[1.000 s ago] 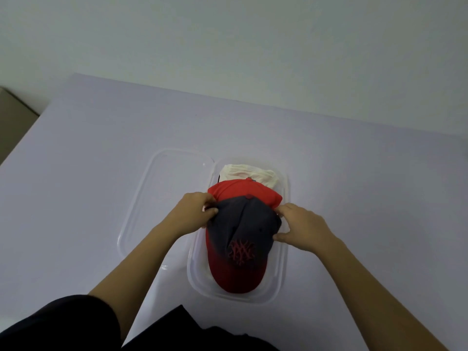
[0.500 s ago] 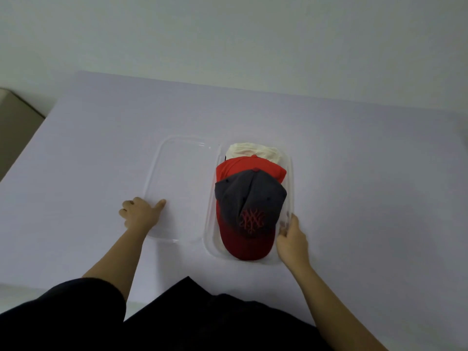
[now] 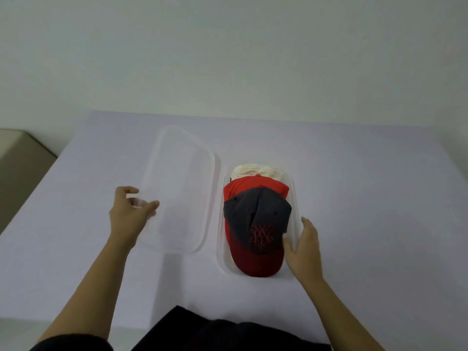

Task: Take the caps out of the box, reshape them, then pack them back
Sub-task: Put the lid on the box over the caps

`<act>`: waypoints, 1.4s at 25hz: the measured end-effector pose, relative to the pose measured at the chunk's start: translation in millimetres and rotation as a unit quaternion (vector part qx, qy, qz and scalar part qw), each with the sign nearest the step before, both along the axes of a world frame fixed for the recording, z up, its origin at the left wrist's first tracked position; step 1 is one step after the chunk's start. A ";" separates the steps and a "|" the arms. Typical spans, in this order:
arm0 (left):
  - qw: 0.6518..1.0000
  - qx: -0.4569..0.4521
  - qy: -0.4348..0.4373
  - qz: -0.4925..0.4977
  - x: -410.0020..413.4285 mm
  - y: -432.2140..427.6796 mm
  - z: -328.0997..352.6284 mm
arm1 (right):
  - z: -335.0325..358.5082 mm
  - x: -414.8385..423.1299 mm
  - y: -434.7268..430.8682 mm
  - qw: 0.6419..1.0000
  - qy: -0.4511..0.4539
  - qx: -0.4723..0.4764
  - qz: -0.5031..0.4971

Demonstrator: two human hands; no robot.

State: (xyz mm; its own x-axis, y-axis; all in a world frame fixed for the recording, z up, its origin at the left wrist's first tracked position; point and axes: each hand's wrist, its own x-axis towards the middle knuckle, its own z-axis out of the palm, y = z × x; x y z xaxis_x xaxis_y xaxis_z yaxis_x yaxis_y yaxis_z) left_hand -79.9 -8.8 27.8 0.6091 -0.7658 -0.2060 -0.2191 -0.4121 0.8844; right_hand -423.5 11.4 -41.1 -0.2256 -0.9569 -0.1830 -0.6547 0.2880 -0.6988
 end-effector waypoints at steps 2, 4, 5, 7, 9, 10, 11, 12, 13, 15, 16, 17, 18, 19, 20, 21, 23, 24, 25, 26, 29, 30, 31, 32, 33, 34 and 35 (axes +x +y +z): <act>0.998 -0.047 -0.046 -0.015 -6.2 0.5 38.1 | 19.2 9.2 -1.3 0.995 -0.013 -0.101 0.005; 0.995 -0.095 0.000 -0.042 -21.1 2.1 71.8 | 48.6 22.5 -4.9 0.990 -0.095 -0.107 0.021; 0.991 -0.105 0.049 -0.066 -32.4 2.1 83.7 | 65.4 29.1 -8.5 0.983 -0.169 -0.067 0.036; 0.980 -0.078 0.130 -0.130 -62.1 1.0 91.1 | 94.3 33.2 -20.0 0.943 -0.329 0.021 0.051; 0.968 -0.026 0.167 -0.185 -95.4 2.8 79.7 | 106.9 24.4 -31.2 0.909 -0.416 0.028 0.029; 0.965 -0.006 0.174 -0.196 -110.0 4.6 69.3 | 107.2 18.1 -35.6 0.904 -0.426 0.018 0.008; 0.965 0.012 0.173 -0.195 -121.4 5.9 56.3 | 103.3 12.2 -38.6 0.915 -0.403 0.015 -0.013; 0.969 0.029 0.159 -0.189 -129.7 6.1 41.9 | 94.4 7.1 -40.4 0.932 -0.360 0.025 -0.027; 0.973 0.046 0.130 -0.186 -135.8 5.4 26.5 | 81.8 2.1 -41.0 0.949 -0.309 0.044 -0.035; 0.979 0.057 0.058 -0.186 -143.8 -0.2 -0.8 | 57.0 -5.7 -43.0 0.968 -0.235 0.075 -0.034; 0.981 0.052 0.033 -0.182 -145.8 -3.7 -10.1 | 47.6 -7.7 -44.6 0.972 -0.217 0.082 -0.027; 0.983 0.052 0.017 -0.176 -147.5 -7.2 -17.3 | 40.6 -9.3 -46.9 0.975 -0.204 0.090 -0.020; 0.983 0.060 0.012 -0.173 -148.3 -10.6 -24.2 | 36.1 -9.9 -49.4 0.976 -0.196 0.096 -0.015; 0.982 0.070 0.018 -0.173 -149.3 -13.8 -28.8 | 32.8 -10.4 -52.4 0.975 -0.198 0.099 -0.007; 0.981 0.075 0.031 -0.178 -149.6 -16.0 -32.7 | 32.0 -9.7 -54.7 0.974 -0.206 0.093 0.006; 0.979 0.071 0.042 -0.187 -150.1 -17.8 -34.7 | 30.5 -8.6 -56.7 0.973 -0.213 0.081 0.022; 0.973 0.049 0.016 -0.224 -153.4 -23.1 -40.8 | 26.2 -6.0 -62.7 0.976 -0.208 0.054 0.045; 0.967 0.047 -0.016 -0.251 -155.9 -26.5 -44.3 | 23.2 -5.3 -66.4 0.979 -0.196 0.046 0.042; 0.959 0.054 -0.050 -0.274 -157.9 -29.7 -47.3 | 19.9 -5.4 -70.1 0.982 -0.184 0.040 0.033; 0.952 0.064 -0.077 -0.289 -158.8 -33.3 -51.5 | 17.3 -5.9 -73.8 0.983 -0.176 0.041 0.020; 0.951 0.058 -0.122 -0.278 -156.7 -41.4 -60.8 | 14.2 -6.9 -80.8 0.982 -0.181 0.050 -0.002; 0.952 0.054 -0.142 -0.267 -155.1 -44.4 -61.9 | 13.1 -6.0 -81.8 0.983 -0.177 0.056 -0.003; 0.951 0.056 -0.161 -0.257 -153.5 -48.4 -62.4 | 11.7 -4.9 -82.4 0.983 -0.171 0.063 -0.002; 0.950 0.060 -0.178 -0.249 -152.3 -53.1 -62.2 | 10.6 -3.6 -82.7 0.984 -0.166 0.069 -0.001; 0.949 0.064 -0.192 -0.241 -152.0 -57.4 -61.7 | 10.2 -2.9 -82.8 0.984 -0.162 0.076 0.000; 0.947 0.067 -0.204 -0.238 -151.9 -60.9 -61.7 | 9.6 -2.7 -83.5 0.984 -0.157 0.079 0.002; 0.944 0.071 -0.215 -0.241 -151.8 -63.6 -62.3 | 9.6 -2.8 -84.6 0.985 -0.150 0.080 0.008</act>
State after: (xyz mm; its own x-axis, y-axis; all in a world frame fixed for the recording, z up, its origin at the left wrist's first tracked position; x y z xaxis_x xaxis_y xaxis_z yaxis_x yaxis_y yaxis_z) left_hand -231.7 -72.5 -34.5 0.2480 -0.9584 -0.1414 -0.7370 -0.2814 0.6145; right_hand -426.3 -73.3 -31.5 -0.1234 -0.9137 -0.3872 -0.4314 0.4008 -0.8082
